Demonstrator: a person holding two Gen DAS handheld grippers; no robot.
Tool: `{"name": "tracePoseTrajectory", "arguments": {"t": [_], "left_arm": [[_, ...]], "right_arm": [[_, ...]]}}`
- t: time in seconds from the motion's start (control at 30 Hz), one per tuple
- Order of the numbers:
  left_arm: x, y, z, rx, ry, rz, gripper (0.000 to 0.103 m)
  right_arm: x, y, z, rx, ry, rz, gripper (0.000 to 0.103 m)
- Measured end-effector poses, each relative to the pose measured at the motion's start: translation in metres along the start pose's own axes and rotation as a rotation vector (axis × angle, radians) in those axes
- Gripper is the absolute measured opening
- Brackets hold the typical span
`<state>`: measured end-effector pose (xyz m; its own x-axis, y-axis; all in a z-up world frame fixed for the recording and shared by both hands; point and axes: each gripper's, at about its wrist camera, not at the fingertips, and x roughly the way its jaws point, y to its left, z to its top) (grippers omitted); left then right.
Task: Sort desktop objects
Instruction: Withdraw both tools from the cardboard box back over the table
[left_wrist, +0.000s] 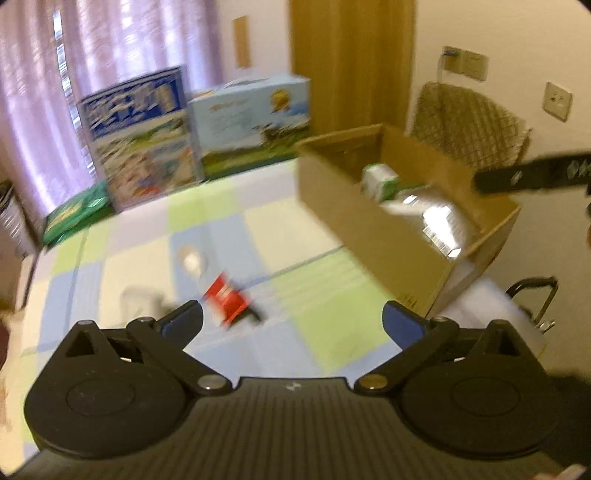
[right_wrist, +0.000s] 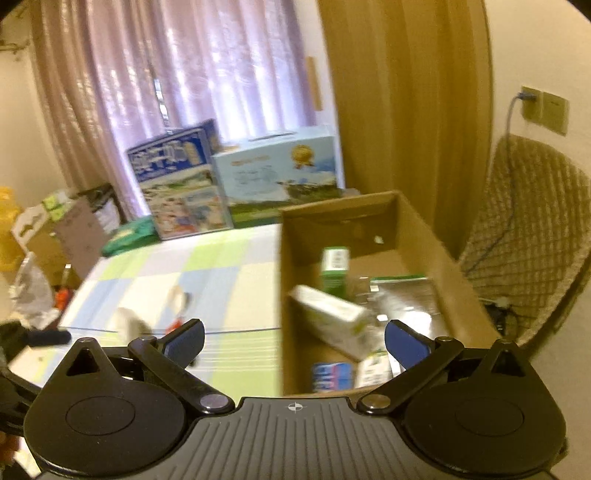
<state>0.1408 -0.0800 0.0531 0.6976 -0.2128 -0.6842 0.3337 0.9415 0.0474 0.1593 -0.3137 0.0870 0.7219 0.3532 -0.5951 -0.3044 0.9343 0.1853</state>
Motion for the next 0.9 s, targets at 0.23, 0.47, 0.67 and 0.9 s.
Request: {"name": "tracePoseTrajectory", "arguments": {"t": [0.23,0.47,0.67,0.9], "left_arm": [[-0.045,0.059,-0.059,-0.117,0.018,0.104,0.102],[-0.073,0.09,-0.089,-0.201,0.016,0.125,0.102],[-0.087,0.098,-0.096,-0.215,0.012,0.148,0.102],[-0.101,0.098,-0.095,-0.218,-0.004,0.171,0.102]], "right_arm": [[-0.007,0.061,-0.021,-0.021,0.005,0.107,0.101],[0.006,0.102,-0.052,0.038,0.063,0.183,0.101],[0.015,0.116,-0.073,0.057,0.095,0.191,0.101],[0.013,0.111,-0.088,0.066,0.115,0.176,0.101]]}}
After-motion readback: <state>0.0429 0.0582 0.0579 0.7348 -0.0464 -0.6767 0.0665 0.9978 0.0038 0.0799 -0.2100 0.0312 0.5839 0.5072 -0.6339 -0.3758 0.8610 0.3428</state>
